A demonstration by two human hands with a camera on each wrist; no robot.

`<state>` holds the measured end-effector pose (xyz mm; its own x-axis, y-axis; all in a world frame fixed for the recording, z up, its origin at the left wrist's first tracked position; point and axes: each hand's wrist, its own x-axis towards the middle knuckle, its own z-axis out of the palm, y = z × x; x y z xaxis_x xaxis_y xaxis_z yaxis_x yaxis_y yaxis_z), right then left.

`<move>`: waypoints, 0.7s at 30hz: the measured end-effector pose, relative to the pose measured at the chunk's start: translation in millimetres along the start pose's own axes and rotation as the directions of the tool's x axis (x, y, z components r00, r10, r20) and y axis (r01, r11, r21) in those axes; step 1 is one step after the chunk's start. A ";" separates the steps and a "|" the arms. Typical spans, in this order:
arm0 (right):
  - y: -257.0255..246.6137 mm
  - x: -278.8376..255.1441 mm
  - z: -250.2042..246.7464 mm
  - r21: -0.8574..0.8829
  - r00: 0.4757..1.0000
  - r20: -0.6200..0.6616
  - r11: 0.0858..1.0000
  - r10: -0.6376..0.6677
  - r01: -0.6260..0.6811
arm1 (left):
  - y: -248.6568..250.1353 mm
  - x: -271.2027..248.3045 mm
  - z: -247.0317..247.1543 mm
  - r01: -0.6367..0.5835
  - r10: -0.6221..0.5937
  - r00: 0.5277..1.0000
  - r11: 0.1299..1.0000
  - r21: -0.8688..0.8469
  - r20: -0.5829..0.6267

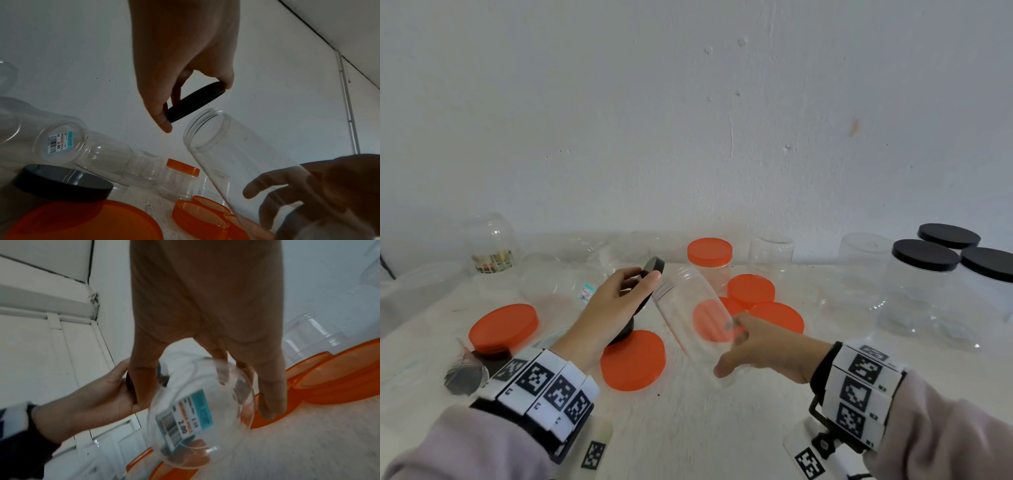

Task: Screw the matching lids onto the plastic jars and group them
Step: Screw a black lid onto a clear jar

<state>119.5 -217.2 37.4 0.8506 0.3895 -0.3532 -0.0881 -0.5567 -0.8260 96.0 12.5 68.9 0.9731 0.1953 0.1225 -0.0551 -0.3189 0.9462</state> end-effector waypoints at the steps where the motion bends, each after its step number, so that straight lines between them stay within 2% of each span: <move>1: 0.7 1.9 2.5 -0.052 1.000 -0.013 0.999 0.000 0.000 | 0.7 -1.2 -0.3 -0.005 0.005 1.000 1.000 0.004 0.002; 5: 2.5 7.3 10.1 -0.151 1.000 -0.025 0.988 -0.013 0.009 | 3.1 -6.2 -0.8 -0.031 0.031 0.999 0.999 0.016 0.018; 13: 7.3 18.7 17.1 -0.214 0.999 -0.039 0.977 0.006 -0.015 | 12.4 -15.4 3.8 -0.109 0.107 0.991 0.994 0.023 0.087; 18: 8.6 19.3 17.2 -0.224 0.999 -0.037 0.975 0.003 -0.011 | 15.6 -17.5 8.8 -0.155 0.150 0.976 0.988 0.013 0.158; 21: 6.8 14.8 12.2 -0.125 0.999 -0.027 0.992 -0.036 0.033 | 19.4 -17.9 11.9 -0.203 0.188 0.961 0.977 0.056 0.202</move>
<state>125.2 -206.3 21.2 0.8670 0.3895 -0.3108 0.0052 -0.6308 -0.7760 80.1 -8.3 81.5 0.9701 -0.0600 0.2354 -0.2392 -0.4037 0.8831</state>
